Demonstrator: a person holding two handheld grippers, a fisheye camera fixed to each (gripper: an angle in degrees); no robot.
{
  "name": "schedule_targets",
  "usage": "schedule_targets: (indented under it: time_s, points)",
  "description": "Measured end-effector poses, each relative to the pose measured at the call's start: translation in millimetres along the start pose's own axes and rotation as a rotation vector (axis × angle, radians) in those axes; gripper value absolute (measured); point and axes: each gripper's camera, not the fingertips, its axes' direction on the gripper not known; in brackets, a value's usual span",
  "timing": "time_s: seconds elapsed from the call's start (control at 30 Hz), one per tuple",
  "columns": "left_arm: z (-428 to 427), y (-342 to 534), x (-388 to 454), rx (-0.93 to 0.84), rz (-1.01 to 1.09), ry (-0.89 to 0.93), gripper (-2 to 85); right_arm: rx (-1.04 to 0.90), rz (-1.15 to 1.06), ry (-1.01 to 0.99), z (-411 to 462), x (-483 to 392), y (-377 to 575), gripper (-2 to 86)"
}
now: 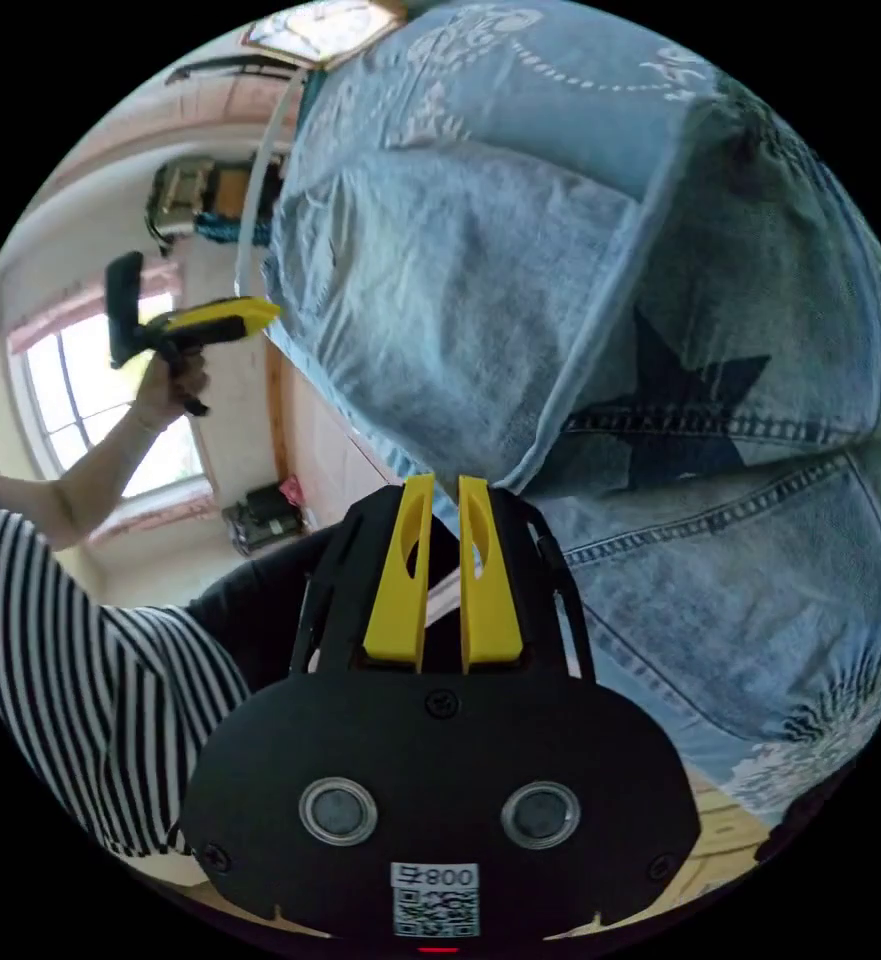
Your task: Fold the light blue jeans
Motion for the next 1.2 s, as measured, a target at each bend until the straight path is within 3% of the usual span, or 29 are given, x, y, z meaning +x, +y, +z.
schedule_targets:
  time_s: [0.13, 0.27, 0.53, 0.73, 1.0, 1.2]
  points:
    - [53.9, -52.0, 12.6, -0.008, 0.126, 0.149, 5.4, 0.244, 0.108, -0.131, -76.6, 11.9, 33.8, 6.1]
    - [112.9, -101.6, 12.0, -0.068, 0.167, 0.252, 8.0, 0.39, 0.172, 0.037, -141.3, 23.7, 20.5, 8.9]
    - [185.3, -141.6, -2.6, -0.127, 0.118, 0.161, 8.3, 0.408, 0.222, 0.338, -191.1, 7.9, -45.8, 9.2]
    - [233.4, -160.2, -12.7, -0.123, 0.09, 0.106, 3.5, 0.334, 0.285, 0.4, -197.8, 9.9, -43.1, 6.9]
    - [281.8, -185.9, -2.5, -0.058, 0.145, 0.064, 1.8, 0.394, 0.223, 0.273, -249.6, -0.5, 22.8, 1.8]
    - [310.7, -205.6, 31.1, -0.006, 0.28, 0.029, 1.6, 0.633, 0.156, -0.043, -320.5, 4.5, 143.5, 0.7]
